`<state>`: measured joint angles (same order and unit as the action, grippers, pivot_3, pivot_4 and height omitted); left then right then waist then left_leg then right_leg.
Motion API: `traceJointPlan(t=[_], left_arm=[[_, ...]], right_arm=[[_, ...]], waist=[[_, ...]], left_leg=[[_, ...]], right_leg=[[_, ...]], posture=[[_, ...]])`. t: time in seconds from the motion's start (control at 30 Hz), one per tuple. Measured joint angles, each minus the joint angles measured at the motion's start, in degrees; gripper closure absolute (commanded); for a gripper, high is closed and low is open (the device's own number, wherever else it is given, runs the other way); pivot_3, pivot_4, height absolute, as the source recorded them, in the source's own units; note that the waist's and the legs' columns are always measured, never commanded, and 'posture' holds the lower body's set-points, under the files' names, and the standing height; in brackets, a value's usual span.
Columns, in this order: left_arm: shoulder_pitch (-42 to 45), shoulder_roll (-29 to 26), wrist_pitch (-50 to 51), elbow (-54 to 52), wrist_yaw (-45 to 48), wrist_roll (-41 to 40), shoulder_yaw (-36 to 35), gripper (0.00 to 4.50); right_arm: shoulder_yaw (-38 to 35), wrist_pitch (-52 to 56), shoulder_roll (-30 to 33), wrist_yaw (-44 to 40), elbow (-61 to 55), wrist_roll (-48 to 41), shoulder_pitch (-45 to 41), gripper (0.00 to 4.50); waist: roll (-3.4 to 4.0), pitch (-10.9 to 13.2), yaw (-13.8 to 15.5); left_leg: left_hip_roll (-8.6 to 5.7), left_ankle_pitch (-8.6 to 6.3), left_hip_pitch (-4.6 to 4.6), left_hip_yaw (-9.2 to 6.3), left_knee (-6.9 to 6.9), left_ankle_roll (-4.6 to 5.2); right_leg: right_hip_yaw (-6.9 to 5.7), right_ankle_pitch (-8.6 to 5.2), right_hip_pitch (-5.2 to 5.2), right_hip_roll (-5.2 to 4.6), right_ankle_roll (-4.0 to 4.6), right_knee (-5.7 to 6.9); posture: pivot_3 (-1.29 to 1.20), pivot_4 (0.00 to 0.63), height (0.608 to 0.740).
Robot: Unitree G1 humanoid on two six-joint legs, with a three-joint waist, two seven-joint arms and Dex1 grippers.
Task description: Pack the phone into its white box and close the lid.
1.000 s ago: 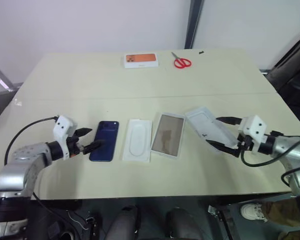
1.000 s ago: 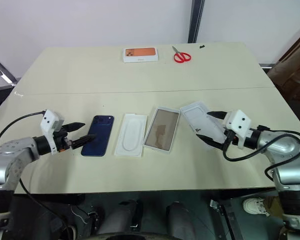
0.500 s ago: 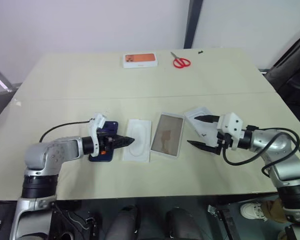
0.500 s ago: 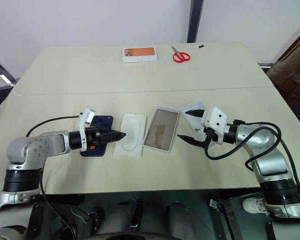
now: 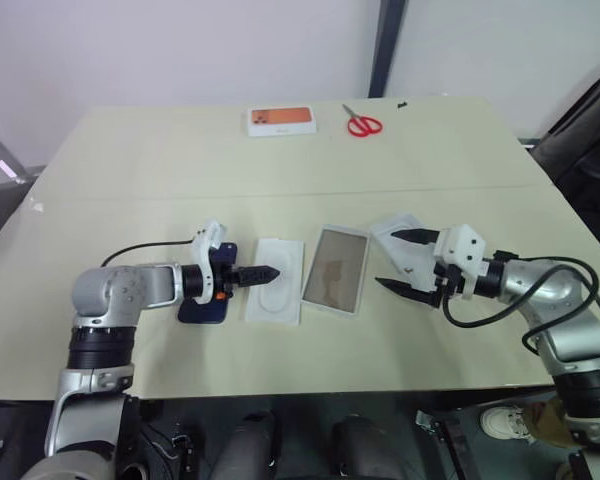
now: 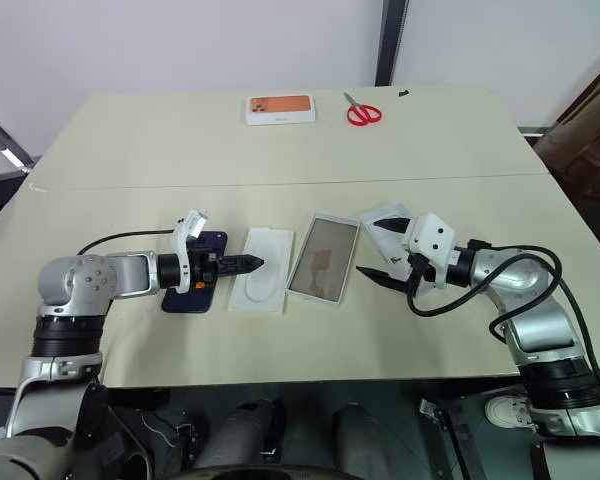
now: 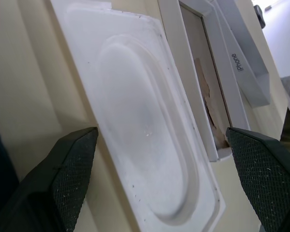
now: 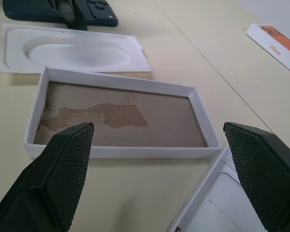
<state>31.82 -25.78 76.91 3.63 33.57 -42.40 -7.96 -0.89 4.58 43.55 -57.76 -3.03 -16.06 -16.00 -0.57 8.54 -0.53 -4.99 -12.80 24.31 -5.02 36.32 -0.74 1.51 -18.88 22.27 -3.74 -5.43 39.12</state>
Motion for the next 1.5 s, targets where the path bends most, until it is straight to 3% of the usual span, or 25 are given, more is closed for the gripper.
traceJointPlan(t=[0.07,0.17,0.37,0.77,0.97,1.13,1.27,1.47,1.5], left_arm=[[0.1,0.1,0.2,0.0,-0.3,0.2,0.3,0.03],[0.1,0.3,0.1,0.1,-1.3,1.2,0.5,1.32],[-0.5,0.5,1.0,1.0,-2.5,2.3,0.6,4.43],[2.1,2.6,4.5,3.6,-4.2,1.7,-4.1,4.48],[4.8,2.2,2.9,3.7,-5.5,1.8,-7.5,4.48],[4.7,2.4,0.2,2.6,-6.3,2.1,-7.3,4.48],[4.4,3.0,-1.2,1.9,-7.0,2.4,-7.2,4.5],[3.8,3.8,-2.7,0.1,-8.9,2.7,-7.2,4.5],[3.8,4.3,-2.7,0.0,-9.3,2.7,-7.4,4.5]], right_arm=[[-0.1,-0.1,0.0,0.1,0.4,0.1,-0.6,0.0],[-0.2,-0.4,0.0,0.2,0.9,0.2,-1.0,0.0],[-0.2,-1.1,0.0,0.8,1.0,0.2,-0.9,0.0],[1.0,3.3,-2.2,0.8,-3.8,-1.9,0.2,0.0],[8.2,9.8,-7.1,1.5,-12.1,-3.2,2.0,0.0],[16.2,14.5,-7.6,1.7,-11.1,1.1,0.3,0.0],[17.8,16.3,-7.3,0.9,-8.8,3.0,-1.9,1.25],[19.3,13.1,-4.6,-1.8,-4.9,7.2,-2.6,4.46],[19.3,12.7,-4.7,-2.2,-4.6,7.3,-2.6,4.46]], waist=[[0.0,0.0,0.0],[-0.01,0.0,0.0],[-0.02,0.0,0.0],[-0.04,0.0,-0.1],[-0.03,0.0,-0.1],[-0.06,0.0,-0.1],[-0.06,0.0,-0.1],[-0.08,0.0,-0.1],[-0.08,0.0,-0.1]], left_leg=[[0.0,0.0,0.0,0.0,0.03,-0.01],[0.0,0.0,0.0,-0.01,0.03,-0.01],[0.0,0.01,0.0,0.0,0.03,-0.01],[0.01,0.02,0.04,-0.02,0.02,-0.03],[0.0,0.03,0.04,-0.02,0.03,-0.05],[0.0,0.03,0.05,-0.03,0.04,-0.06],[0.0,0.03,0.06,-0.03,0.04,-0.06],[0.0,0.03,0.06,-0.03,0.03,-0.06],[0.0,0.03,0.06,-0.04,0.03,-0.06]], right_leg=[[0.0,0.0,-0.02,0.0,0.0,0.0],[0.0,0.0,-0.02,0.0,0.0,0.0],[0.0,0.0,0.0,0.0,0.0,0.0],[0.0,0.0,0.06,0.01,0.0,0.02],[0.0,0.0,0.07,0.01,0.0,0.02],[-0.01,0.0,0.08,0.01,0.0,0.01],[-0.01,0.0,0.09,0.01,0.0,0.02],[-0.02,0.0,0.08,0.01,0.0,0.02],[-0.02,0.0,0.08,0.01,0.0,0.02]], posture=[[0.0,0.15,0.734],[0.0,0.15,0.734],[0.0,0.15,0.734],[0.0,0.15,0.734],[0.0,0.15,0.734],[0.0,0.15,0.734],[0.0,0.15,0.734],[0.0,0.15,0.734],[0.0,0.15,0.734]])
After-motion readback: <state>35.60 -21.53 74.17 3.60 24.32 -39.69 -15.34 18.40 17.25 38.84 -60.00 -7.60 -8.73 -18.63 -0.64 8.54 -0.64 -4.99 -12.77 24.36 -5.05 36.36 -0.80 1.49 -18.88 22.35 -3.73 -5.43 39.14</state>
